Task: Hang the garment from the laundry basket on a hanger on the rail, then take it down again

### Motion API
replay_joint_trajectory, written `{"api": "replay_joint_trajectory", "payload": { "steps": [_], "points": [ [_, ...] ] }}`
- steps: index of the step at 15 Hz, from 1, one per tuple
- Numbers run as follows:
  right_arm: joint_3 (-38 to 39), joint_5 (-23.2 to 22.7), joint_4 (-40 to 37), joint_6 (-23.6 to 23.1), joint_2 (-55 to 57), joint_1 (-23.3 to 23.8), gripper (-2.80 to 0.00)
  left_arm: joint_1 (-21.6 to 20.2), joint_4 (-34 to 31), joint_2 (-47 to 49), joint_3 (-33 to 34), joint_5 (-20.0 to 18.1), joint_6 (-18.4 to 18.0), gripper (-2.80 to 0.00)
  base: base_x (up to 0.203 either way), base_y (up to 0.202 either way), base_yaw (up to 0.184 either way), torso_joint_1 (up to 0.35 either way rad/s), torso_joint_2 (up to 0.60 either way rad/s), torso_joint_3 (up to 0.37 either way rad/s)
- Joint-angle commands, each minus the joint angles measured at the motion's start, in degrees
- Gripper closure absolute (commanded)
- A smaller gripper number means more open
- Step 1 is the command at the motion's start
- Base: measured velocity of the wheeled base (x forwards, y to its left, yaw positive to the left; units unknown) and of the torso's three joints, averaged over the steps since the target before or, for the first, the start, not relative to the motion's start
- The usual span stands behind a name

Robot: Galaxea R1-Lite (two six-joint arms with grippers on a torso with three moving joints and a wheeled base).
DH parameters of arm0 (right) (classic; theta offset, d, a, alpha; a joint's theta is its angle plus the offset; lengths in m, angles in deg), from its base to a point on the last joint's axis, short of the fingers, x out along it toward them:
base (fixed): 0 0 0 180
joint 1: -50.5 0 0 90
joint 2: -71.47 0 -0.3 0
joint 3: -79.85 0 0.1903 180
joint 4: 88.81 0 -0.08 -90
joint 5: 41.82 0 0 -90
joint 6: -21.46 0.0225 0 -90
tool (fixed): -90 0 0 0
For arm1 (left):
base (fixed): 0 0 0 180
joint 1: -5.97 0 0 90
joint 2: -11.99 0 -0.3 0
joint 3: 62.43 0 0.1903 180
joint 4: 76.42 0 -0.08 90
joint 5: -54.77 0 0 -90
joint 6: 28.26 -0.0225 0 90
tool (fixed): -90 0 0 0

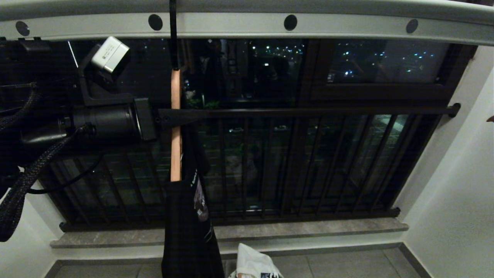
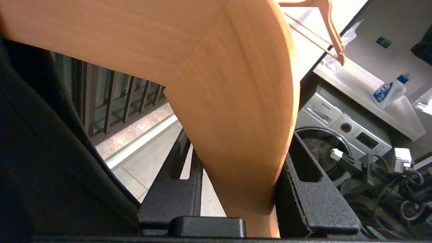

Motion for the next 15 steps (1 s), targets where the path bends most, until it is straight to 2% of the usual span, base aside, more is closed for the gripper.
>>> {"api": "replay_joint_trajectory", "payload": {
  "steps": [1, 5, 15],
  "points": [
    [0.01, -0.02, 0.0, -0.03, 0.07, 0.0, 0.0, 0.09, -0.3, -1.91, -0.01, -0.15, 0.26, 0.0, 0.0, 0.0, 0.0, 0.0, 0.0, 0.0],
    [0.01, -0.02, 0.0, -0.03, 0.07, 0.0, 0.0, 0.01, -6.96, -5.4, -0.35, -2.9, 0.4, 0.0, 0.0, 0.0, 0.0, 0.0, 0.0, 0.0],
    [0.01, -0.02, 0.0, -0.03, 0.07, 0.0, 0.0, 1.25, -7.19, -10.47, 6.42, -3.22, 0.31, 0.0, 0.0, 0.0, 0.0, 0.0, 0.0, 0.0]
  ]
}}
